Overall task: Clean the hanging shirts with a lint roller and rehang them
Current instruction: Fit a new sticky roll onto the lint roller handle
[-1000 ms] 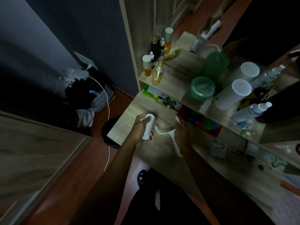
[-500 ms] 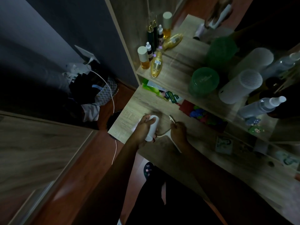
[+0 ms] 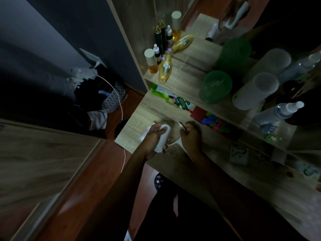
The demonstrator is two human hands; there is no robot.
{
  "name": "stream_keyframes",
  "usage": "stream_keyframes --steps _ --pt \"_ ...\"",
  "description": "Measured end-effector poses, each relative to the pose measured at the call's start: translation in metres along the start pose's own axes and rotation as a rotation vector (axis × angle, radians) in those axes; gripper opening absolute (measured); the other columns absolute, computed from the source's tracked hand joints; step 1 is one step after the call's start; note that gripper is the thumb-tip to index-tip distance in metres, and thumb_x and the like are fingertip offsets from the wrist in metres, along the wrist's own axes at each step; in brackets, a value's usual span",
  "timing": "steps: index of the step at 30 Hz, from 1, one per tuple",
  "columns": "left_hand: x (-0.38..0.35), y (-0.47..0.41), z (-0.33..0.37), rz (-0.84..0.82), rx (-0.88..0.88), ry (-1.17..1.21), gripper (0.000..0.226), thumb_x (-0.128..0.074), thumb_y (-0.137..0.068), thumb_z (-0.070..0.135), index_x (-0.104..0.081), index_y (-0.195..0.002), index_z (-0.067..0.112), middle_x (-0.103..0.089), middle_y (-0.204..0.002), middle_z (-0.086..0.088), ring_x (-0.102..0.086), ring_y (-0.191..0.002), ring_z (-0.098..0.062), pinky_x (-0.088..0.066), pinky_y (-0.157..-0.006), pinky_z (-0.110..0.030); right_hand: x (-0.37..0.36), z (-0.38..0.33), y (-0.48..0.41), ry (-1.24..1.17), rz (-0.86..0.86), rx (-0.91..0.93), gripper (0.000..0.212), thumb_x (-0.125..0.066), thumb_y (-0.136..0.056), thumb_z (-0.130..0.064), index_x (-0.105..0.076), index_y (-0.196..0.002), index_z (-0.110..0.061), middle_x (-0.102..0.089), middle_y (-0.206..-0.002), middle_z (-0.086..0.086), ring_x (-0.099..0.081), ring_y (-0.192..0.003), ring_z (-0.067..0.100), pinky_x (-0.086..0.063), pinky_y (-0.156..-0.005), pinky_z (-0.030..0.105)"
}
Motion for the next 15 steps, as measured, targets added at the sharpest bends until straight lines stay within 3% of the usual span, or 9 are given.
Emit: stream_keyframes --steps 2,5,8,12,15 --pt "0.000 0.003 -0.002 0.007 -0.016 -0.027 0.018 -0.068 -0.089 0.036 -0.058 -0.103 0.035 -0.062 -0.106 -0.025 -0.061 -0.059 -0.026 -0.045 -0.044 -0.028 0.000 -0.014 0.001 -0.143 -0.088 0.065 0.020 -0.053 -0.099 -0.013 -0.064 -0.111 -0.002 -0.067 -0.108 0.014 -0.062 -0.096 0.013 -0.049 -0.088 0.021" --pt "0.002 0.003 -0.007 0.010 -0.036 -0.049 0.032 -0.070 -0.087 0.037 -0.055 -0.113 0.027 -0.061 -0.104 -0.024 -0.060 -0.057 -0.027 -0.045 -0.043 -0.028 0.000 -0.027 -0.001 -0.411 -0.290 0.019 0.021 -0.059 -0.095 -0.030 -0.070 -0.093 -0.011 -0.068 -0.088 0.005 -0.064 -0.083 0.019 -0.054 -0.086 0.045" --pt "0.005 0.005 -0.009 -0.008 -0.054 -0.101 0.047 -0.072 -0.085 0.038 -0.052 -0.122 0.017 -0.063 -0.092 -0.021 -0.058 -0.051 -0.028 -0.045 -0.043 -0.028 -0.003 -0.033 0.000 -0.510 -0.449 -0.012 0.019 -0.063 -0.091 -0.030 -0.071 -0.089 -0.013 -0.069 -0.091 0.010 -0.064 -0.089 0.029 -0.051 -0.094 0.056" --pt "0.010 0.011 -0.009 0.011 -0.075 -0.117 0.038 -0.070 -0.090 0.030 -0.053 -0.120 0.015 -0.062 -0.090 -0.018 -0.056 -0.048 -0.025 -0.041 -0.039 -0.025 -0.007 -0.034 0.003 -0.541 -0.555 -0.039 0.016 -0.061 -0.094 -0.015 -0.068 -0.103 -0.004 -0.069 -0.103 0.017 -0.067 -0.095 0.033 -0.053 -0.094 0.052" --pt "0.011 0.018 -0.008 0.001 -0.085 -0.124 0.034 -0.068 -0.091 0.026 -0.052 -0.118 0.011 -0.061 -0.086 -0.016 -0.054 -0.044 -0.022 -0.040 -0.037 -0.023 -0.008 -0.032 0.007 -0.594 -0.584 -0.082 0.029 -0.059 -0.095 -0.014 -0.063 -0.118 0.002 -0.070 -0.109 0.022 -0.072 -0.094 0.033 -0.059 -0.076 0.039"
Point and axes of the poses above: each hand's wrist, its own y-axis away from the middle knuckle, its own x-axis out of the back of the hand, z = x × y, the point moved 4 cm from there along -y, towards the middle knuckle
